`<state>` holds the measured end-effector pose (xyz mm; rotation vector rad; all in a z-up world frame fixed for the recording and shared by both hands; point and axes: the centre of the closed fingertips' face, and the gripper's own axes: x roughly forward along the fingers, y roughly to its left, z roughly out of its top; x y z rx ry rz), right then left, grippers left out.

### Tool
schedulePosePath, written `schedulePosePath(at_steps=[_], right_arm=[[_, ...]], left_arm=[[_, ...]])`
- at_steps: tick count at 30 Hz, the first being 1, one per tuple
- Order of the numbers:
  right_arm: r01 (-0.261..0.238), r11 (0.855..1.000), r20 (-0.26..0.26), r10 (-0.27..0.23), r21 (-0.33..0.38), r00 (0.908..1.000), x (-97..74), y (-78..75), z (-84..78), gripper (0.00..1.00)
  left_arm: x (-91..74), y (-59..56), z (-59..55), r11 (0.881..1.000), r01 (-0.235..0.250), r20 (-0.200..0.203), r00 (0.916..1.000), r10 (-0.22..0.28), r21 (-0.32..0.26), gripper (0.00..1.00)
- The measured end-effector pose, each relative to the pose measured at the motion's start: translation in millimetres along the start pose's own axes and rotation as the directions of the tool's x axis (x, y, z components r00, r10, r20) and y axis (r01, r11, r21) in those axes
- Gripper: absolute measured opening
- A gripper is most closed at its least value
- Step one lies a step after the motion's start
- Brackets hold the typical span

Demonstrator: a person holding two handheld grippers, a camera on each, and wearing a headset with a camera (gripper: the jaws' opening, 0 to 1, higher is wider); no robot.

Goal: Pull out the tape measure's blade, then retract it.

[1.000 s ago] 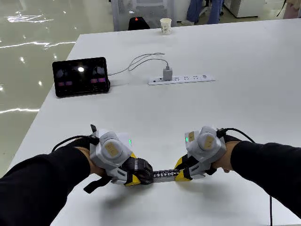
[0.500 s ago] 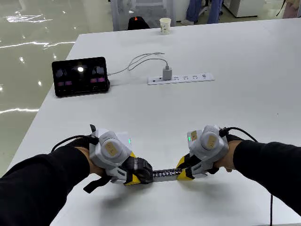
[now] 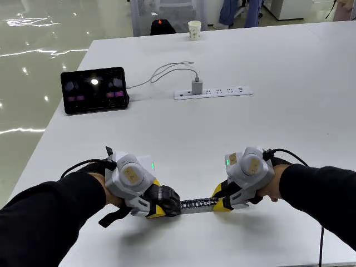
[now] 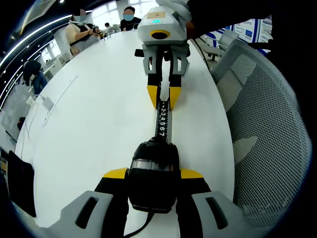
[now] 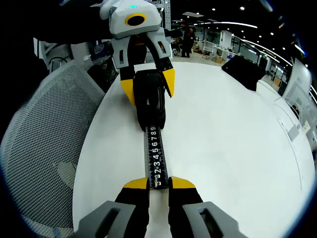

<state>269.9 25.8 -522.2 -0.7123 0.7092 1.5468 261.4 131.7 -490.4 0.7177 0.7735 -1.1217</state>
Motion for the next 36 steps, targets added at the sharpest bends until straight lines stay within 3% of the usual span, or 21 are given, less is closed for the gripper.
schedulePosePath(at_steps=[36], right_arm=[[0.009,1.0,-0.008,-0.009,0.015,0.9999,-12.9,-2.5,-15.8,0.1]], left_arm=[[0.4,0.7,0.8,1.0,0.001,0.001,1.0,-0.001,-0.001,0.31]])
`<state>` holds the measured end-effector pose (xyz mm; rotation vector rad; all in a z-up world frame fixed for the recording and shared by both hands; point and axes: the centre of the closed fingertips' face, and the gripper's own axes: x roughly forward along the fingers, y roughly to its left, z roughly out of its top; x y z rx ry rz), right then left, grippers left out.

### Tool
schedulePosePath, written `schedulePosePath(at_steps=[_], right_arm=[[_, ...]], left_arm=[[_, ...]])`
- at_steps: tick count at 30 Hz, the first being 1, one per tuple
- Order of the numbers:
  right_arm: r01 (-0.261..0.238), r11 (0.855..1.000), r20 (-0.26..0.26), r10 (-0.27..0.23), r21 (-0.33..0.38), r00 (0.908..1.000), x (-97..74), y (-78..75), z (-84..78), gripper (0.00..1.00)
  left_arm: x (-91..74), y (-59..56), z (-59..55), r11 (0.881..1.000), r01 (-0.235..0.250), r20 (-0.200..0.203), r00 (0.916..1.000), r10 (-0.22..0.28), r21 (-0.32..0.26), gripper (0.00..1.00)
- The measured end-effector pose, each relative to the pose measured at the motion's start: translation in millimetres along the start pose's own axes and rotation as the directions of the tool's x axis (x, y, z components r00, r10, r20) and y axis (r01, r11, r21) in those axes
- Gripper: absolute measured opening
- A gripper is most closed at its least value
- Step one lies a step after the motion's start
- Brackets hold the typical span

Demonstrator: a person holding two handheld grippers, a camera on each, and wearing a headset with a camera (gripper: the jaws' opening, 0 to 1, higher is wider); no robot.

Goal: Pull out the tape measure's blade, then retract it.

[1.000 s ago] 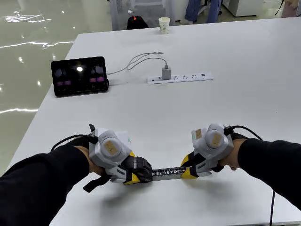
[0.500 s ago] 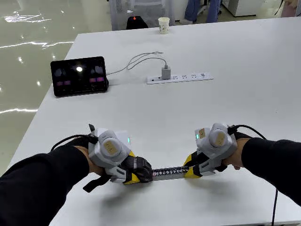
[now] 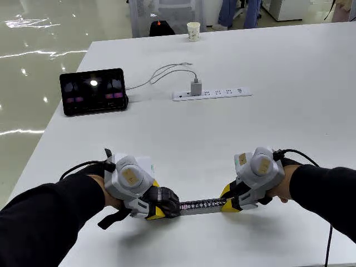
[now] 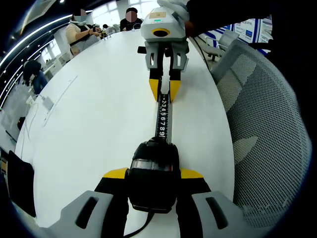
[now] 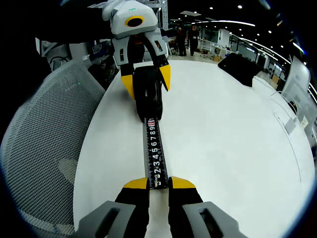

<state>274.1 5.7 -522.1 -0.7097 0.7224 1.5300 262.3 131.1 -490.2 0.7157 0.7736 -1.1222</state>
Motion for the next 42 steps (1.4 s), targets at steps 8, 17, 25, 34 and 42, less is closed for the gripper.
schedulePosePath(at_steps=[8,17,25,34,42], right_arm=[[0.002,1.0,-0.002,-0.002,0.003,1.0,-2.9,0.2,-3.3,0.1],[0.005,1.0,-0.004,-0.005,0.01,1.0,-6.2,-0.1,-7.7,0.1],[0.006,1.0,-0.003,-0.006,0.016,1.0,-9.0,-0.1,-11.7,0.1],[0.003,1.0,-0.009,-0.002,0.015,1.0,-13.1,-0.1,-16.8,0.1],[0.006,1.0,-0.007,-0.006,0.019,1.0,-15.5,-0.2,-20.2,0.1]], left_arm=[[0.3,0.2,-0.3,1.0,0.001,0.0,1.0,-0.001,-0.001,0.31],[0.7,0.5,-0.9,1.0,0.001,0.0,1.0,-0.001,0.0,0.31],[0.9,0.1,-0.8,1.0,0.0,0.0,1.0,0.0,-0.001,0.31],[1.1,-0.1,-0.8,1.0,-0.001,-0.001,1.0,0.001,-0.001,0.31],[1.3,-0.2,-0.7,1.0,-0.001,0.0,1.0,0.001,-0.001,0.31]])
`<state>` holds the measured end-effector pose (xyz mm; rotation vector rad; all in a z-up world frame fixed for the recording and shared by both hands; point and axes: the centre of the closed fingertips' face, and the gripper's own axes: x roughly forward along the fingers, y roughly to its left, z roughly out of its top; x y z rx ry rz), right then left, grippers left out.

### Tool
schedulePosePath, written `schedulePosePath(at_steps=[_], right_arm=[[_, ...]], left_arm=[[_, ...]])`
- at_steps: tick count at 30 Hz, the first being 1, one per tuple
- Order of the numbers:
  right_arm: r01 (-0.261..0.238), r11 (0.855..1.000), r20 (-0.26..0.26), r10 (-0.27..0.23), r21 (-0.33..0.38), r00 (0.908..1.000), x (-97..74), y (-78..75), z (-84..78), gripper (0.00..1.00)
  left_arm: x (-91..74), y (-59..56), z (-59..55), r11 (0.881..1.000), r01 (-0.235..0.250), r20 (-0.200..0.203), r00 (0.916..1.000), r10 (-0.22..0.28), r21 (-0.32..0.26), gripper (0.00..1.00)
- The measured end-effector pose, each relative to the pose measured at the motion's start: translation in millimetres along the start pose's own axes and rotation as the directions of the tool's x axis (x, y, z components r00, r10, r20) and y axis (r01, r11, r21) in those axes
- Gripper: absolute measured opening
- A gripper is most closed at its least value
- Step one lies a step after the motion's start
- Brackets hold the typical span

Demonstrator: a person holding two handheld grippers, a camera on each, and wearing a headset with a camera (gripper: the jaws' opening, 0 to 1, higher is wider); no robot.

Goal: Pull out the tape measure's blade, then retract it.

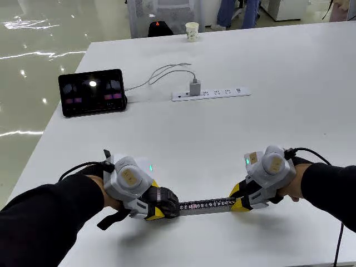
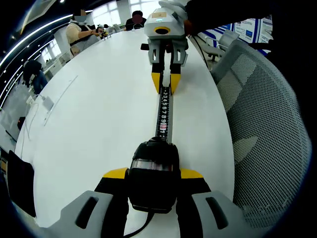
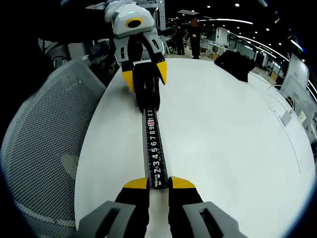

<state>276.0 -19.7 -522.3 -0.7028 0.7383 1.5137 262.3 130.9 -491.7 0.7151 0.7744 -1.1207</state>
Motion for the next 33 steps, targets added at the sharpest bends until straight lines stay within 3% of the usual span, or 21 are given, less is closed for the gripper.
schedulePosePath(at_steps=[33], right_arm=[[0.015,1.0,0.0,-0.015,0.017,0.9999,-14.0,-1.2,-16.2,0.1]], left_arm=[[0.2,0.1,1.3,1.0,-0.001,0.001,1.0,0.001,0.001,0.31]])
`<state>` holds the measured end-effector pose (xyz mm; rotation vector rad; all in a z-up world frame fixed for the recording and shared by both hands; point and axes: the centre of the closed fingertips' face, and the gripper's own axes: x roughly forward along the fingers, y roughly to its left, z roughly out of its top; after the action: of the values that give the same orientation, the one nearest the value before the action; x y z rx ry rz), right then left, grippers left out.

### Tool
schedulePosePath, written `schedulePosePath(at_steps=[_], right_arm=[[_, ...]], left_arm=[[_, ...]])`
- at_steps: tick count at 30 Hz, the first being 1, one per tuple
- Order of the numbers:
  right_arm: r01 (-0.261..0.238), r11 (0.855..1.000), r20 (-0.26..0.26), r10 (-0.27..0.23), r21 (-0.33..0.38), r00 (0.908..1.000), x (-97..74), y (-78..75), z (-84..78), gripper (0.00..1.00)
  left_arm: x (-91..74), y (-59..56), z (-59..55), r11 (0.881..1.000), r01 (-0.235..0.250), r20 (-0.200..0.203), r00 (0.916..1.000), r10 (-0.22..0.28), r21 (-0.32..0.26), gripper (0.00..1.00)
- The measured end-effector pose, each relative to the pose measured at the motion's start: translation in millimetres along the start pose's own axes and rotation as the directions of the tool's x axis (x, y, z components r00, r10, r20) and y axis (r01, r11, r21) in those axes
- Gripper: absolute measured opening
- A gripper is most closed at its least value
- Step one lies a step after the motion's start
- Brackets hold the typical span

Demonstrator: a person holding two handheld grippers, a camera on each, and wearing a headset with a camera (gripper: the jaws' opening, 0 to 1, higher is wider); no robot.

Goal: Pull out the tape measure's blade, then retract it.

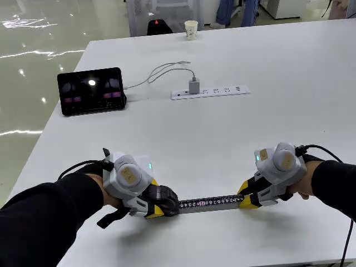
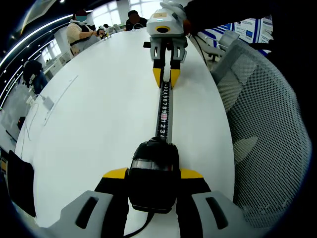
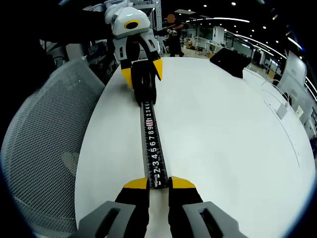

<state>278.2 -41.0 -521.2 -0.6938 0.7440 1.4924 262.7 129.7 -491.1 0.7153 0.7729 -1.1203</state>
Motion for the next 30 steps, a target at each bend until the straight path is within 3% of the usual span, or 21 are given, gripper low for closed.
schedulePosePath(at_steps=[30], right_arm=[[0.013,1.0,-0.018,-0.013,0.018,0.9998,-13.2,-2.6,-19.2,0.1]], left_arm=[[0.6,-0.3,-0.9,1.0,0.004,-0.001,1.0,-0.004,0.005,0.31]])
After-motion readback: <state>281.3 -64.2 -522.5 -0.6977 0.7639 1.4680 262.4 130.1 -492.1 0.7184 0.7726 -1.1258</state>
